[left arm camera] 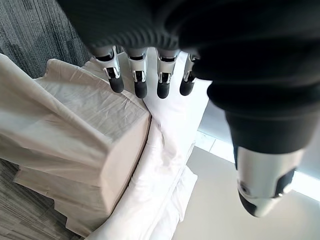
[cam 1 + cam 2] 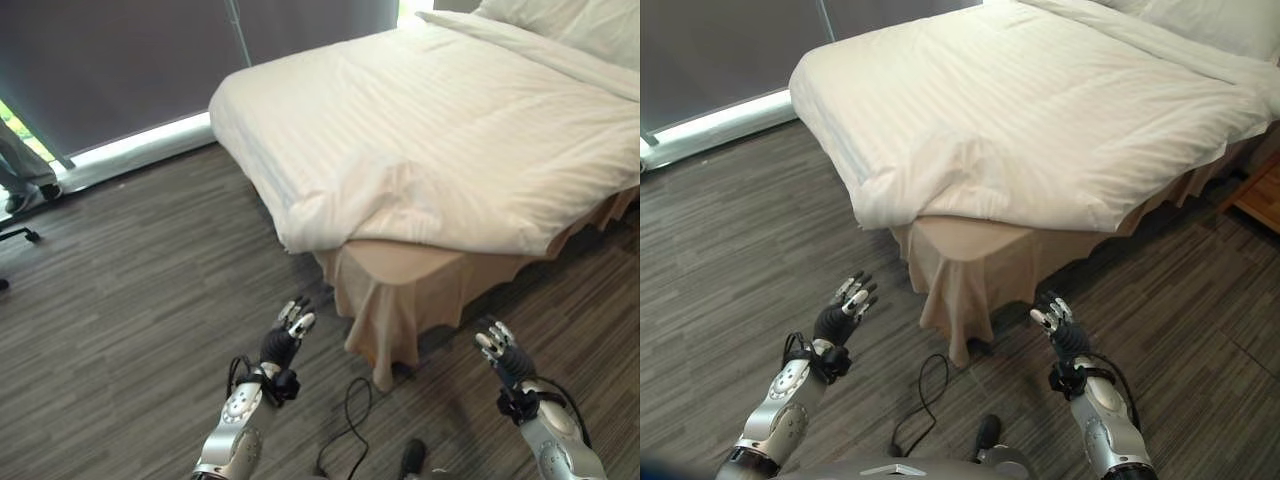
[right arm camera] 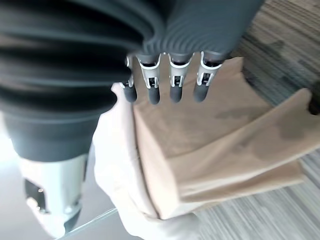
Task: Making the bed.
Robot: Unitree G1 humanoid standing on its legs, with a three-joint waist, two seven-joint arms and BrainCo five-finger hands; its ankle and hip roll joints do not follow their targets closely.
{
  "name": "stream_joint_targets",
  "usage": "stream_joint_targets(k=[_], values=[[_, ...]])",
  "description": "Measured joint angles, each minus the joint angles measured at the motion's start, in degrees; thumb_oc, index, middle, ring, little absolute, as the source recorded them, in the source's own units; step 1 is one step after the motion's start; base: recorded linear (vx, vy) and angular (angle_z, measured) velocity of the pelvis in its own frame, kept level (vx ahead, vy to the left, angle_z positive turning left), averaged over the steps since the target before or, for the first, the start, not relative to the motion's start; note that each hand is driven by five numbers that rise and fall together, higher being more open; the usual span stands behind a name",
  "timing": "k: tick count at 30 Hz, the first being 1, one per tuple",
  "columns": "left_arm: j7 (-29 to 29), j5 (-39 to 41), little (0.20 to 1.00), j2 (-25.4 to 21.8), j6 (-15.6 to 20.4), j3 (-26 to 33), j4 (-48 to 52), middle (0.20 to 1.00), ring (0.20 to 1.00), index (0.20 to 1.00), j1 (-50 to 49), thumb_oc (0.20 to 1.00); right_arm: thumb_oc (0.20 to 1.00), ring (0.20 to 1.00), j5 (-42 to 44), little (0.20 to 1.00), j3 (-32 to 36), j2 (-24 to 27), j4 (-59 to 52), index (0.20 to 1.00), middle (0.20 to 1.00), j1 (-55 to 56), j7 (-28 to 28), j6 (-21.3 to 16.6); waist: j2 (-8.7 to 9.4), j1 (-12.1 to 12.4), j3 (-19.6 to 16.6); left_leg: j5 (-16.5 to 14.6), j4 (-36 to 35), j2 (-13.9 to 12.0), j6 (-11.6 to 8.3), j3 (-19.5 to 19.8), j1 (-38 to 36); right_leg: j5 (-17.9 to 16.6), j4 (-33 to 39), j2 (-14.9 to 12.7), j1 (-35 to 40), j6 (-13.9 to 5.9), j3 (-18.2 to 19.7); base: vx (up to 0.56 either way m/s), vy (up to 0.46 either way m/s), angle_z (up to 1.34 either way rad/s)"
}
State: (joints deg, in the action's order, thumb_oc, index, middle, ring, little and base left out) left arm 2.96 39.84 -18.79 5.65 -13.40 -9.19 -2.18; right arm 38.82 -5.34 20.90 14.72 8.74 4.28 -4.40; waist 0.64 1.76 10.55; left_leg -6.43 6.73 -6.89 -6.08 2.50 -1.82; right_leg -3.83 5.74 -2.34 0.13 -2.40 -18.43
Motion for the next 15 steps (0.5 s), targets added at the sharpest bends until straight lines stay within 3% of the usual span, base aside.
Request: stream_joint_targets(k=[2,3,4,5,6,7,8,9,10,11,12,13,14,15], values=[[-0.1,0.1,1.0,-0.6,0.0,0.1,-0.1,1.0,1.0,1.0,1.5,1.0,1.0,1.0,0.2,1.0,0.3,-0.6,0.3,1.0,1.0,-1.6,-0.1,0.0,2.76,1.0,3.0,1.9,24.2,1.3,-0.88,0.0,12.5,1.4,-1.9,-0.5,-0.7,2.9,2.2,0.11,0.0,0.2],[-0.1,0.3,1.0,-1.2,-0.3,-1.6,-0.6,1.0,1.0,1.0,1.4,1.0,1.0,1.0,1.8,1.0,0.4,-1.3,0.3,1.0,1.0,-2.7,-0.3,-0.3,3.79,1.5,3.4,2.3,23.6,1.6,0.42,-1.9,15.1,1.7,-1.1,-1.0,0.2,3.49,2.7,0.37,0.13,-0.38],[0.0,0.4,1.0,-0.9,-0.4,-2.2,-0.9,1.0,1.0,1.0,1.8,1.0,1.0,1.0,2.6,1.0,0.3,-1.8,0.5,1.0,1.0,-3.8,-0.3,-0.8,3.16,1.2,3.4,2.8,14.6,1.7,0.95,-4.0,14.4,2.8,0.3,-0.5,1.0,1.6,2.7,0.49,0.206,-0.56],[0.2,0.4,1.0,1.5,-0.6,-4.4,-1.8,1.0,1.0,1.0,3.1,1.0,1.0,1.0,2.8,1.0,0.8,0.2,0.3,1.0,1.0,-4.6,-0.4,-1.5,-3.48,0.5,3.4,3.8,1.1,-5.0,-1.2,-5.8,13.9,11.4,-20.2,3.1,-3.4,4.71,2.4,0.41,0.191,-0.23],[1.2,0.4,1.0,0.5,-0.9,-5.7,-4.2,1.0,1.0,1.0,4.8,1.0,1.0,1.0,2.7,1.0,0.2,-1.0,2.7,1.0,1.0,-4.9,-0.8,-1.0,-0.52,0.2,3.1,8.4,0.1,-3.1,-0.72,-6.0,11.9,17.1,-21.8,1.4,-3.1,3.2,3.3,0.25,0.19,0.04],[1.2,0.4,1.0,-1.1,-2.3,-6.8,-3.4,1.0,1.0,1.0,4.0,1.0,1.0,1.0,2.4,1.0,-0.1,-1.9,2.4,1.0,1.0,-3.5,-0.8,-0.3,1.41,0.0,1.4,8.9,0.8,-1.0,0.02,-7.7,11.7,17.4,-19.8,0.0,-3.0,0.65,3.8,0.12,0.164,-0.03],[1.8,0.4,1.0,-1.9,-2.3,-7.1,-1.7,1.0,1.0,1.0,2.8,1.0,1.0,1.0,2.2,1.0,-0.7,-1.8,1.5,1.0,1.0,-2.4,-0.5,-0.3,3.69,0.8,0.0,9.5,0.1,1.6,0.87,-8.6,11.1,16.0,-18.6,-1.4,-3.8,0.51,5.2,0.24,0.332,-0.15],[1.9,0.4,1.0,-2.3,-2.0,-7.0,-1.0,1.0,1.0,1.0,2.8,1.0,1.0,1.0,2.2,1.0,-1.1,-1.7,1.3,1.0,1.0,-2.7,-0.3,-0.7,3.76,0.5,-0.1,8.9,-2.8,3.3,2.93,-8.5,9.0,13.1,-16.4,-1.2,-2.8,1.83,5.2,0.17,0.244,-0.27],[1.9,0.4,1.0,-2.0,-2.0,-7.2,-0.8,1.0,1.0,1.0,3.2,1.0,1.0,1.0,2.2,1.0,-1.5,-1.7,1.6,1.0,1.0,-3.9,-0.5,-0.7,3.44,0.0,-0.2,8.7,-5.5,3.7,4.54,-8.3,7.3,12.4,-15.1,-0.8,-2.6,1.91,5.5,0.22,0.336,-0.38],[2.0,0.4,1.0,-2.0,-2.0,-7.7,-0.5,1.0,1.0,1.0,3.9,1.0,1.0,1.0,2.2,1.0,-2.0,-1.7,1.9,1.0,1.0,-5.2,-0.6,-0.9,3.26,0.8,0.2,8.3,-8.8,4.4,7.35,-9.1,5.0,12.3,-16.6,-1.1,-3.3,1.04,6.6,0.15,0.24,-0.72],[2.2,0.4,1.0,-1.7,-2.0,-8.1,-0.6,1.0,1.0,1.0,4.6,1.0,1.0,1.0,2.1,1.0,-3.3,-2.9,1.9,1.0,1.0,-6.5,-0.3,-1.0,2.46,0.4,0.6,8.8,-12.1,5.4,8.05,-10.7,1.8,12.3,-21.2,-0.6,-5.7,0.22,7.0,0.23,0.299,-1.06],[2.3,0.4,1.0,-1.9,-2.0,-7.8,-0.8,1.0,1.0,1.0,5.5,1.0,1.0,1.0,1.9,1.0,-4.6,-4.3,1.7,1.0,1.0,-8.1,-0.1,-1.1,1.96,0.4,2.6,7.0,-10.2,5.2,9.71,-14.6,1.1,12.4,-33.0,-3.6,-10.3,-2.33,6.2,0.2,0.15,-0.83],[2.3,0.4,1.0,-1.6,-2.0,-7.7,-1.2,1.0,1.0,1.0,6.0,1.0,1.0,1.0,1.7,1.0,-5.9,-4.2,1.6,1.0,1.0,-7.8,0.1,-0.8,0.69,-0.3,3.0,5.6,-9.8,4.2,8.2,-13.8,0.0,11.4,-36.7,-4.0,-11.4,-2.49,6.0,0.23,0.077,-0.31],[2.3,0.3,1.0,-1.0,-1.9,-7.6,-1.2,1.0,1.0,1.0,5.7,1.0,1.0,1.0,1.7,1.0,-6.3,-4.0,1.4,1.0,1.0,-4.9,0.4,-0.8,-0.64,-1.5,2.6,4.8,-10.1,4.1,8.79,-12.5,-1.5,10.9,-38.9,-4.7,-11.9,-2.87,6.0,0.15,0.017,0.17]])
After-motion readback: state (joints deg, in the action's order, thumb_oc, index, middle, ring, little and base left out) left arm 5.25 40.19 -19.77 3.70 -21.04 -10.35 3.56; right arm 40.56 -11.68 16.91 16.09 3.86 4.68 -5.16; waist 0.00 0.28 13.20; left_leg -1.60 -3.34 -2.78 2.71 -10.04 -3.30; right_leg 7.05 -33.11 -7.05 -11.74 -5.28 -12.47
